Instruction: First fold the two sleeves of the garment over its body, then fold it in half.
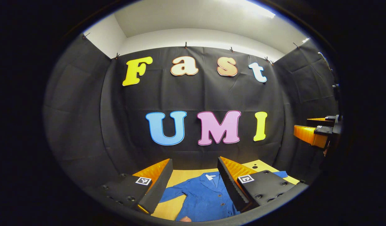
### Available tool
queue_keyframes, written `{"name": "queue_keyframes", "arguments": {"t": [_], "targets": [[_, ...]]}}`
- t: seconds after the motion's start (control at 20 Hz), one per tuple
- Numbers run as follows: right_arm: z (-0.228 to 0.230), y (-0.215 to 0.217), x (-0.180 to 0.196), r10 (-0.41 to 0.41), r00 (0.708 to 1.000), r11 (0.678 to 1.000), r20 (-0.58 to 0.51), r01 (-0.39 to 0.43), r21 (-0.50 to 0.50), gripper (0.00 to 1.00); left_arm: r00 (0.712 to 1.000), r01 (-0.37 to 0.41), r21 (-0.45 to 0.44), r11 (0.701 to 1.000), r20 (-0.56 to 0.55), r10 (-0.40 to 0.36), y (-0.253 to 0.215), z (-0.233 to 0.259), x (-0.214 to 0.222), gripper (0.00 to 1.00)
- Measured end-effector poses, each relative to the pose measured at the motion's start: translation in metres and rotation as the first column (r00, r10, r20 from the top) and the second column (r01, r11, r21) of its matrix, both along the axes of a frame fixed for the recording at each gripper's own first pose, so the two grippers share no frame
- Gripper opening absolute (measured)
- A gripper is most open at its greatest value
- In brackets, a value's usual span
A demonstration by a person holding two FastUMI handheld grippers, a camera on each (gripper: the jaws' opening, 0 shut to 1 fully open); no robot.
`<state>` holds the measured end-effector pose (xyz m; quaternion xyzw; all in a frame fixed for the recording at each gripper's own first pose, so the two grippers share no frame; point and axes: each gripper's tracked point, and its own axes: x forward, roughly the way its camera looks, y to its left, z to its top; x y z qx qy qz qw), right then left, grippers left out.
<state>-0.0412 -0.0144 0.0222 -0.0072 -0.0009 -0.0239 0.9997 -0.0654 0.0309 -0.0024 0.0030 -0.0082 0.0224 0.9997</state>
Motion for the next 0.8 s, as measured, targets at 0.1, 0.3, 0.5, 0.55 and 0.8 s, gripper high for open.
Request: {"name": "queue_keyframes", "arguments": {"t": [0.1, 0.3, 0.5, 0.55, 0.8], "targets": [[0.005, -0.016, 0.005, -0.022, 1.000, 1.000, -0.014, 0.022, 0.018, 0.96, 1.000, -0.001, -0.009, 1.000, 0.004, 0.001, 0.005, 0.001, -0.002, 0.79], [0.021, -0.050, 0.023, -0.069, 0.997, 0.998, -0.039, 0.069, -0.012, 0.95, 1.000, -0.001, -0.016, 1.000, 0.002, 0.001, 0.014, -0.004, 0.001, 0.82], [0.018, -0.075, 0.050, -0.059, 0.990, 0.998, -0.129, 0.056, -0.025, 0.96, 1.000, 0.004, -0.040, 0.999, 0.003, -0.004, 0.019, -0.007, 0.003, 0.82], [0.011, -0.080, 0.057, -0.046, 0.983, 0.999, -0.180, 0.047, 0.000, 0.96, 1.000, 0.000, -0.045, 0.999, 0.001, 0.000, 0.023, -0.008, 0.003, 0.82], [-0.043, -0.125, 0.088, -0.048, 0.893, 0.992, -0.448, 0.094, 0.081, 0.96, 1.000, -0.011, -0.069, 0.998, -0.020, 0.009, 0.033, -0.021, 0.008, 0.86]]}}
